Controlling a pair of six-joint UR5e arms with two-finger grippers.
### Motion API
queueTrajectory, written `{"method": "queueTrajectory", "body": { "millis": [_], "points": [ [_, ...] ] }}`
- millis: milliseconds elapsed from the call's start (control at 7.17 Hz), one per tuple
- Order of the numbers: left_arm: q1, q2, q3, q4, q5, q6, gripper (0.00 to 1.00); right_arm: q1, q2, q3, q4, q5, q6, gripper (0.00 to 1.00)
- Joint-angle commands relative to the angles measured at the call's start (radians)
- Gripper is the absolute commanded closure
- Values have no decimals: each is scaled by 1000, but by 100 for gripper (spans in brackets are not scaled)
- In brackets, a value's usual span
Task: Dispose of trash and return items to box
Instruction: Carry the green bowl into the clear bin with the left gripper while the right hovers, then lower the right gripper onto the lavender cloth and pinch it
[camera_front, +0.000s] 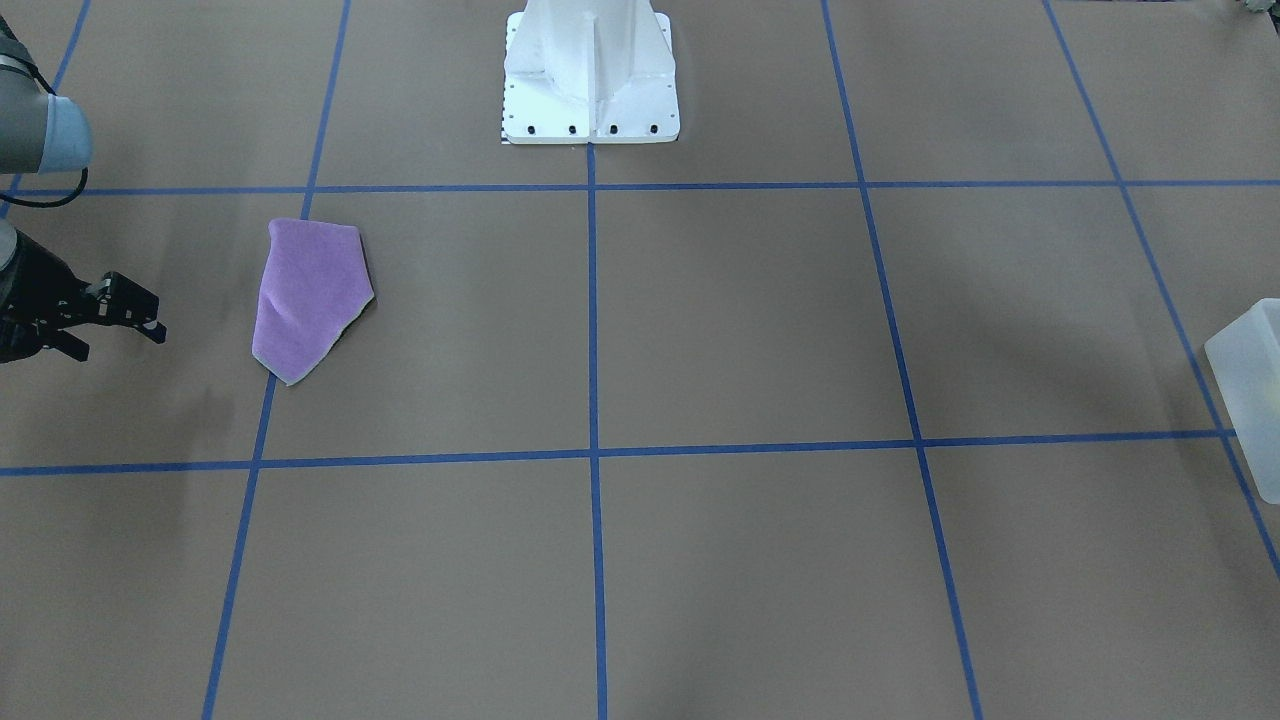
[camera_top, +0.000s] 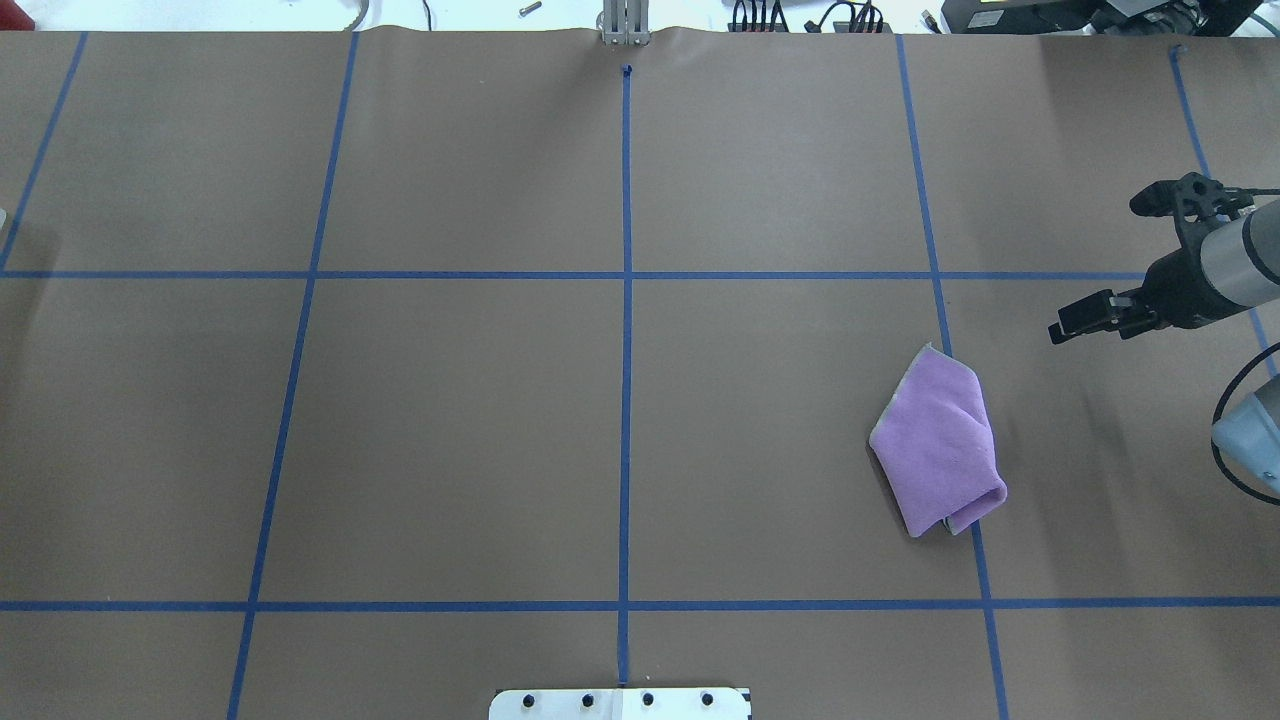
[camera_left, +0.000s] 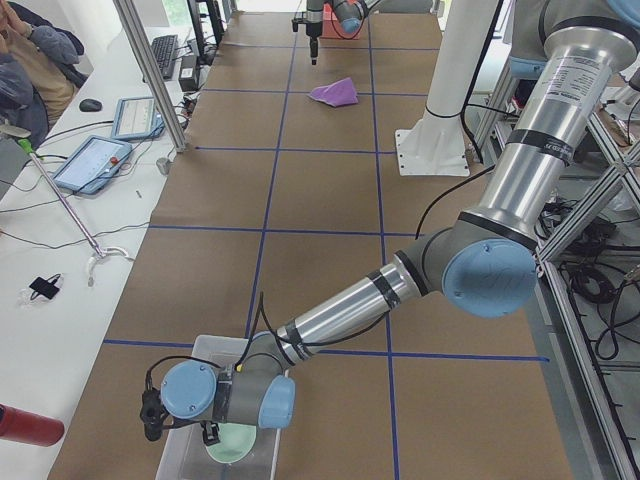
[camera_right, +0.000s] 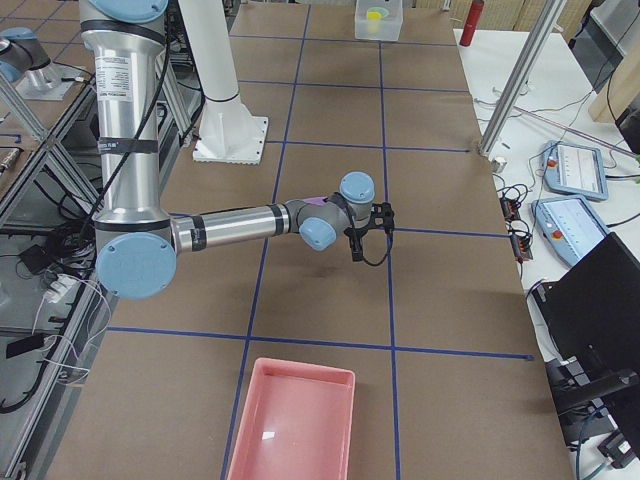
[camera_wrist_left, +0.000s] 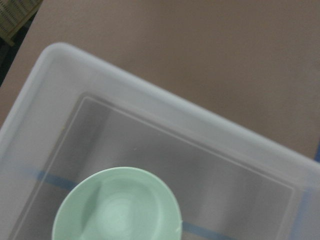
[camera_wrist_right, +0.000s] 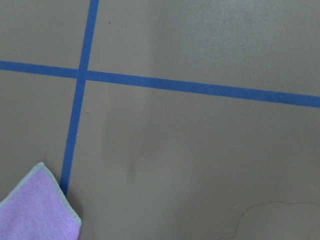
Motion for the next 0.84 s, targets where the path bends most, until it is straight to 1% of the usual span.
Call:
{"method": "queueTrajectory", "body": {
  "millis": [0, 140, 279, 419, 558, 698],
  "points": [
    [47, 52, -309, 146, 42, -65, 1, -106, 8, 24, 41, -134, 156, 0],
    [96, 97, -430, 171, 54, -78, 1, -129, 17, 31, 41, -147, 196, 0],
    [148, 130, -523, 200, 57, -99, 1, -158, 17, 53, 41, -161, 270, 0],
    [211, 144, -627, 250, 66, -213, 1, -212, 17, 101, 39, -193, 346, 0],
    [256, 163, -739, 334, 66, -290, 1, -244, 17, 149, 13, -193, 400, 0],
    [261, 168, -804, 407, 66, -297, 1, -272, 12, 169, -31, -197, 428, 0]
  ]
}}
